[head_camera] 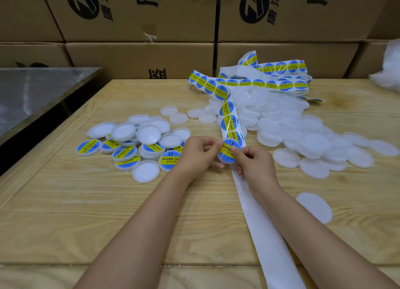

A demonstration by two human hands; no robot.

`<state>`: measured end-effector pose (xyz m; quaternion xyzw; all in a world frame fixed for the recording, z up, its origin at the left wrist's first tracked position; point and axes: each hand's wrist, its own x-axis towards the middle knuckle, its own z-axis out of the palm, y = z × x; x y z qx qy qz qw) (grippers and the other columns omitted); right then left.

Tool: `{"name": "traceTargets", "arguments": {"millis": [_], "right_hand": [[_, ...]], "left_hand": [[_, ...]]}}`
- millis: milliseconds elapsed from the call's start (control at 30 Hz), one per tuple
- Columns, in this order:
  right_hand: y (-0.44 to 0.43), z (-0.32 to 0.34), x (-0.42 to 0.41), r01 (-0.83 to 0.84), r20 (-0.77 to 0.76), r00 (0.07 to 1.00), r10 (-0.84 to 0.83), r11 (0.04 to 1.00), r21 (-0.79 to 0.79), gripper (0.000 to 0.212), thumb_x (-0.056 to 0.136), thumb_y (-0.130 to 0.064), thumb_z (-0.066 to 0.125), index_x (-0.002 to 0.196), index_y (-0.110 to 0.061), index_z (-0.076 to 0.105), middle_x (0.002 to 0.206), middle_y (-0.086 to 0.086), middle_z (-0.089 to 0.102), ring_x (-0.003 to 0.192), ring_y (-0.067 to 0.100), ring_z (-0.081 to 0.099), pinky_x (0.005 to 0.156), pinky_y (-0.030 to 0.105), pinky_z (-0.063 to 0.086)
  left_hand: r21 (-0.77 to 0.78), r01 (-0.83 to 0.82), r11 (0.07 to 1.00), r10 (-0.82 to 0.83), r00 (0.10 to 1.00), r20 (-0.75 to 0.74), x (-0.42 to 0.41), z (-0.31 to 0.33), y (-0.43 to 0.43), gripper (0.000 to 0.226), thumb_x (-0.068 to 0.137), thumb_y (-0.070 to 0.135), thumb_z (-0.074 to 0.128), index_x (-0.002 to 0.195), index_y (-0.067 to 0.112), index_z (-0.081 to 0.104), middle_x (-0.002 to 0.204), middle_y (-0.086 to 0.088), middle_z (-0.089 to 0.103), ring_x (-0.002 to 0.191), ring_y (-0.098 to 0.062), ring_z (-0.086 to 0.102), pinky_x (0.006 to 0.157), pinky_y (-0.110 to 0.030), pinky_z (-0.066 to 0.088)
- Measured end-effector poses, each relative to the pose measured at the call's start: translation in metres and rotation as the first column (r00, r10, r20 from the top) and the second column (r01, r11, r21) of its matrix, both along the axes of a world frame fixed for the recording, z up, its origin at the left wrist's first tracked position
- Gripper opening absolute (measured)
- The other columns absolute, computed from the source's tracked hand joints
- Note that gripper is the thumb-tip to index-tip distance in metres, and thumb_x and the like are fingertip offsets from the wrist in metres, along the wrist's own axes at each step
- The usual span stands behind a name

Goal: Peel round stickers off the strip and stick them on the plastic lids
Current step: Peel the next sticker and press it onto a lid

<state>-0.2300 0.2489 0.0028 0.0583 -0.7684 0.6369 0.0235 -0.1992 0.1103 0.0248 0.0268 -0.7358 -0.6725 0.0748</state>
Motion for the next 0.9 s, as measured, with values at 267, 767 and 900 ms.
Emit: {"name": "traceTargets", "arguments": {"millis": [267, 767, 900], "right_hand": [[-0.004, 0.005, 0.007, 0.086, -0.012, 0.996, -0.086, 0.996, -0.020, 0.032, 0.084, -0.028, 0.068, 0.057, -0.016, 0.056, 0.042, -0.004, 0.050, 0.038, 0.006, 0.046, 0.048, 0.018, 0.036], [-0.004, 0.011, 0.017, 0.118, -0.028, 0.992, -0.122, 0.985, -0.123, 0.008, 0.079, -0.024, 0.073, 0.072, -0.020, 0.074, 0.069, 0.006, 0.071, 0.074, 0.026, 0.068, 0.080, 0.047, 0.053], [-0.004, 0.012, 0.016, 0.116, 0.002, 0.993, -0.117, 0.975, -0.191, 0.022, 0.077, -0.024, 0.076, 0.096, -0.034, 0.068, 0.070, -0.002, 0.072, 0.075, 0.029, 0.069, 0.083, 0.045, 0.054]], "left_hand": [[-0.375, -0.278, 0.884, 0.185, 0.946, -0.266, -0.001, -0.007, 0.016, 0.013, 0.088, 0.021, 0.062, 0.078, 0.018, 0.069, 0.068, 0.012, 0.067, 0.064, 0.002, 0.062, 0.060, -0.014, 0.047], [-0.487, -0.511, 0.708, 0.146, 0.780, -0.608, 0.002, -0.011, 0.028, 0.016, 0.085, 0.010, 0.061, 0.074, 0.000, 0.064, 0.063, -0.008, 0.066, 0.059, -0.025, 0.064, 0.058, -0.029, 0.041], [-0.435, -0.492, 0.754, 0.200, 0.803, -0.562, 0.002, -0.010, 0.026, 0.012, 0.085, 0.012, 0.063, 0.077, 0.004, 0.066, 0.066, -0.003, 0.069, 0.062, -0.014, 0.063, 0.059, -0.021, 0.041]]}}
